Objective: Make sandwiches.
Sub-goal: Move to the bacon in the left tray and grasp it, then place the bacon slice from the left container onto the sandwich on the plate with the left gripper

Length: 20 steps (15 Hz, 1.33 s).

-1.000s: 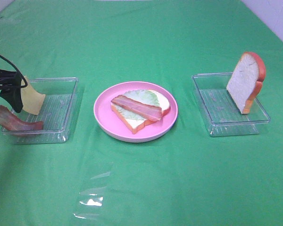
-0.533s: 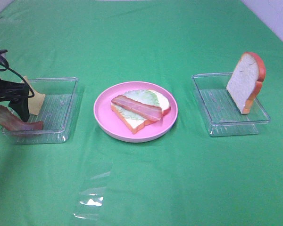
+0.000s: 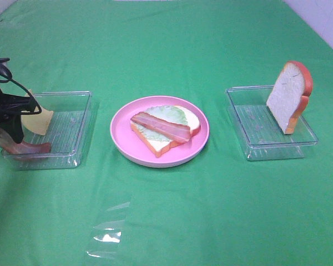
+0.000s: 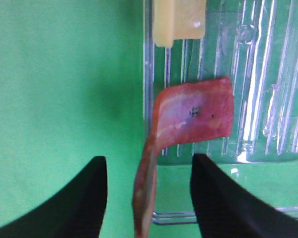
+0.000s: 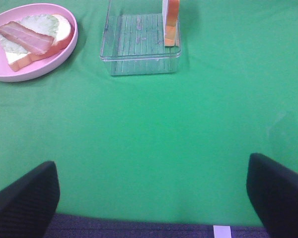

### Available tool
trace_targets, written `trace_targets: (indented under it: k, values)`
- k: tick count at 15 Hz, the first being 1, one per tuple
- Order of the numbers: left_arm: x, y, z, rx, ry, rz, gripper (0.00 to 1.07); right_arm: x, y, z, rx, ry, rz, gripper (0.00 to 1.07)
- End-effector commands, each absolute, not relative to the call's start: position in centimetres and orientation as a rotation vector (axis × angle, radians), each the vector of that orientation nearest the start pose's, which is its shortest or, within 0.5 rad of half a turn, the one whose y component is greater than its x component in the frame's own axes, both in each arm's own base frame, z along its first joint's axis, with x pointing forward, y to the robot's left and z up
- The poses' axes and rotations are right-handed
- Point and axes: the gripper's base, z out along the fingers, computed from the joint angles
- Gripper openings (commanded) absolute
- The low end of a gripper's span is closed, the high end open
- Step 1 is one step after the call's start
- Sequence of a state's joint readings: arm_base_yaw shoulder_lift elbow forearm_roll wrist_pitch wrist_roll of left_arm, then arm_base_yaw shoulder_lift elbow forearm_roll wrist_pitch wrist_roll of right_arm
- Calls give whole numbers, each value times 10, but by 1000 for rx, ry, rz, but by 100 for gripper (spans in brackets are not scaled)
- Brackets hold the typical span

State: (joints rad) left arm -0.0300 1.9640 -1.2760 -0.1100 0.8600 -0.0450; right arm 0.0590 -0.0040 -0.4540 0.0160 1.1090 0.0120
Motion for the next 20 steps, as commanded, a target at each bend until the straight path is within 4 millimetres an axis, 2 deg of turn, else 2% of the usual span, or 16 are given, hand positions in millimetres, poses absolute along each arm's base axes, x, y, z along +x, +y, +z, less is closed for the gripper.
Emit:
trace_targets:
  k: [1, 8, 14, 20]
  values:
    - [371, -20, 154, -141, 3035, -151, 32, -6, 1, 260, -46, 2099, 57, 98]
    - [372, -20, 153, -155, 3030, -151, 0, -6, 1, 260, -46, 2099, 57, 98]
    - [371, -21, 157, -169, 3027, -172, 0, -6, 1, 260, -46, 2099, 57, 98]
    - [369, -33, 173, -268, 2987, -389, 0, -6, 1, 260, -46, 2099, 57, 98]
